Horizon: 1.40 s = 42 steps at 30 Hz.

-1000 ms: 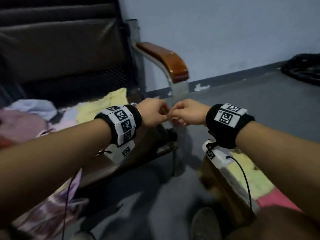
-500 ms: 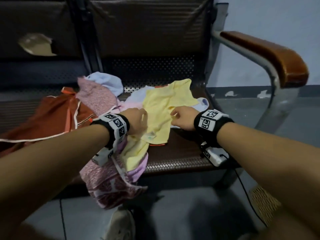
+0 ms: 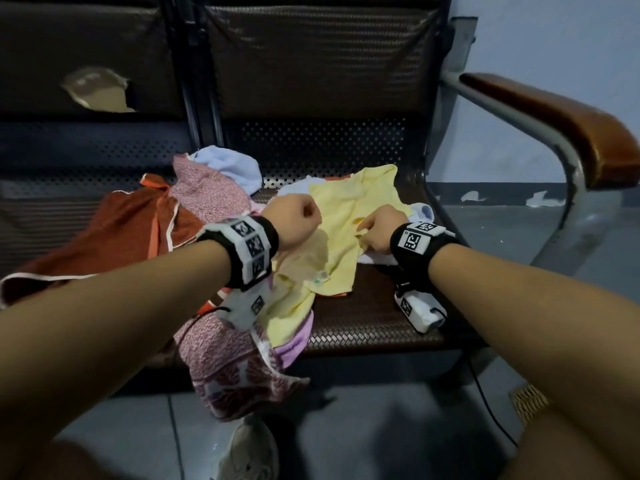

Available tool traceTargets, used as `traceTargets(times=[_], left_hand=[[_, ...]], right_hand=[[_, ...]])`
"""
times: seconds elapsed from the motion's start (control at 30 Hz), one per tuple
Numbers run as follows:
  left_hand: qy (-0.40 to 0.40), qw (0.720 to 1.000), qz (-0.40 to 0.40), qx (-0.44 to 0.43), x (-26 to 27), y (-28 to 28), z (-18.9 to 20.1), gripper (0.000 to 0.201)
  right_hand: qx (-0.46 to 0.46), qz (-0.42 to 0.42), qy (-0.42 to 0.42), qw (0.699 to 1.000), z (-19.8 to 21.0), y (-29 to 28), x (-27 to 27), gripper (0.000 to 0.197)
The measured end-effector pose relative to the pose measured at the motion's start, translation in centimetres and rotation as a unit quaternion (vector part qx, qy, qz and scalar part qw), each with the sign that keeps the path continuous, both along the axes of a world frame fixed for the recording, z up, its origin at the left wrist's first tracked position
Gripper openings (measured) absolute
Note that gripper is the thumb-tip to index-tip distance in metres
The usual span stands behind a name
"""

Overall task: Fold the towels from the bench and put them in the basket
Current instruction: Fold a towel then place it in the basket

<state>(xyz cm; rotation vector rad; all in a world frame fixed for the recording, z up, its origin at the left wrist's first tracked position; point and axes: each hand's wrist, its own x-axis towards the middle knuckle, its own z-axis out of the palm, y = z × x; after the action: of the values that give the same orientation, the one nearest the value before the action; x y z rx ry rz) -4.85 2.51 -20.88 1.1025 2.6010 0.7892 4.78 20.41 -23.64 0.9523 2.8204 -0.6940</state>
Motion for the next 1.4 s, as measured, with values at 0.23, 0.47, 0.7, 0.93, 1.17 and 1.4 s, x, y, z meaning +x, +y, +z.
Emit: traceTargets(times=[0.23, 0.47, 0.7, 0.93, 1.17, 1.4], left_hand=[[-0.058, 0.994, -0.090, 0.018, 2.8, 1.9, -1.1, 0.078], [0.015, 0.990, -0.085, 0.111, 4.1, 4.1, 1.8, 0.014], [-0.036, 0.972, -0.101, 0.210, 6.7, 4.7, 5.2, 0.021], [0.103, 0.992, -0.068, 0.025, 3.6, 3.8, 6.4, 0.020], [-0.086, 0.971, 0.025, 0.222, 4.2, 5.5, 7.1, 0.026], [-0.121, 0.963, -0.041, 0.238, 6.6, 7.6, 7.3, 0.055]], right_hand=[[-0.332, 0.008, 0.264, 0.906, 3.4, -1.2, 0.4, 0.013], [-0.351, 0.006, 0.337, 0.874, 6.5, -0.2, 3.5, 0.011], [-0.179, 0.088, 0.251, 0.947, 5.7, 1.5, 6.4, 0.016], [-0.087, -0.079, 0.369, 0.922, 8.5, 4.1, 9.0, 0.025], [-0.020, -0.046, 0.302, 0.952, 8.7, 5.8, 12.2, 0.023], [-0.037, 0.005, 0.384, 0.922, 10.1, 4.7, 12.3, 0.019]])
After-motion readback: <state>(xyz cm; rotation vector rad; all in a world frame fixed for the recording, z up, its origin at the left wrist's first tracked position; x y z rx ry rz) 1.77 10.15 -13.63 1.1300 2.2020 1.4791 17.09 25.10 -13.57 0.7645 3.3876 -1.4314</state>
